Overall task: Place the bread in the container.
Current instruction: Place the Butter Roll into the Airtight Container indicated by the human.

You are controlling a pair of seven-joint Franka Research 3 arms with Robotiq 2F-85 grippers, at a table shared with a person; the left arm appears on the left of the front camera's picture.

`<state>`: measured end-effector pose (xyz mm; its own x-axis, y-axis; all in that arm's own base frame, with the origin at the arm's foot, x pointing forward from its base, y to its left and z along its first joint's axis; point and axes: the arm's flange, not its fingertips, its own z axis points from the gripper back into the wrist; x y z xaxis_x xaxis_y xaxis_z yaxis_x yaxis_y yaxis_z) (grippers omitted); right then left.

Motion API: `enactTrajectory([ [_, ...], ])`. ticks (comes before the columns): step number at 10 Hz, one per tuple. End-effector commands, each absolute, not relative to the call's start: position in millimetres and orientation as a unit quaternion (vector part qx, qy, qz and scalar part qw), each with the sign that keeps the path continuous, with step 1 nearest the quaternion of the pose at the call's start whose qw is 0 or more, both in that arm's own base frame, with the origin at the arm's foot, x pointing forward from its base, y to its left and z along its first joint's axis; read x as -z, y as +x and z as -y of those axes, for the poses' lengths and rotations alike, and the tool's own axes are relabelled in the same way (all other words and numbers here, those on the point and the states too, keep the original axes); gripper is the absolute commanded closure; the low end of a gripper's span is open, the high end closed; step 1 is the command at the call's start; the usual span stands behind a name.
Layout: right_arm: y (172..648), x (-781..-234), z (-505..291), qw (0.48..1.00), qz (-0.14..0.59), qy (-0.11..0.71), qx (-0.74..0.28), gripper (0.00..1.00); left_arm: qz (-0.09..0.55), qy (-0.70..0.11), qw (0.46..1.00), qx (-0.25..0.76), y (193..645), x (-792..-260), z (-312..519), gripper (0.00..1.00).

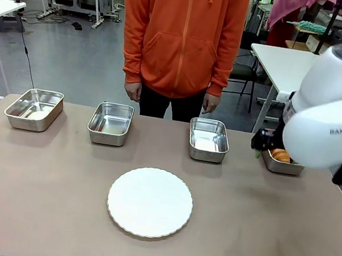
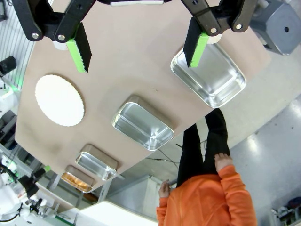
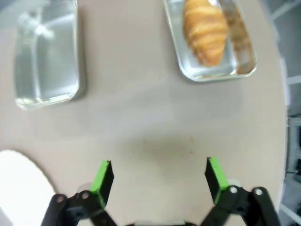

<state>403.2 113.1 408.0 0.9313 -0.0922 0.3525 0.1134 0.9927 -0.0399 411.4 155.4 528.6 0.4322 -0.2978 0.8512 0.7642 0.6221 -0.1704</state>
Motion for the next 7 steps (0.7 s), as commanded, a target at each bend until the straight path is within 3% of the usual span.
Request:
enactTrajectory([
  [1, 390.5, -407.1, -101.5, 0.983, 0.178, -0.049, -0.026, 0.0, 0.418, -0.28, 0.797, 0.333, 409.6, -529.3, -154.5, 0.0],
  [2, 402.0, -401.0, -95.4, 0.98, 0.153, -0.077, -0.105, 0.0, 0.418, -0.28, 0.797, 0.333, 409.6, -529.3, -154.5, 0.0],
  [3, 399.0, -408.3, -112.9, 0.983, 0.177, -0.038, 0.016, 0.0, 0.418, -0.28, 0.797, 0.333, 409.6, -529.3, -154.5, 0.0],
  [7, 399.0, -408.3, -112.9, 0.983, 0.177, -0.038, 0.016, 0.0, 0.418, -0.28, 0.797, 0.333, 409.6, -529.3, -154.5, 0.0],
])
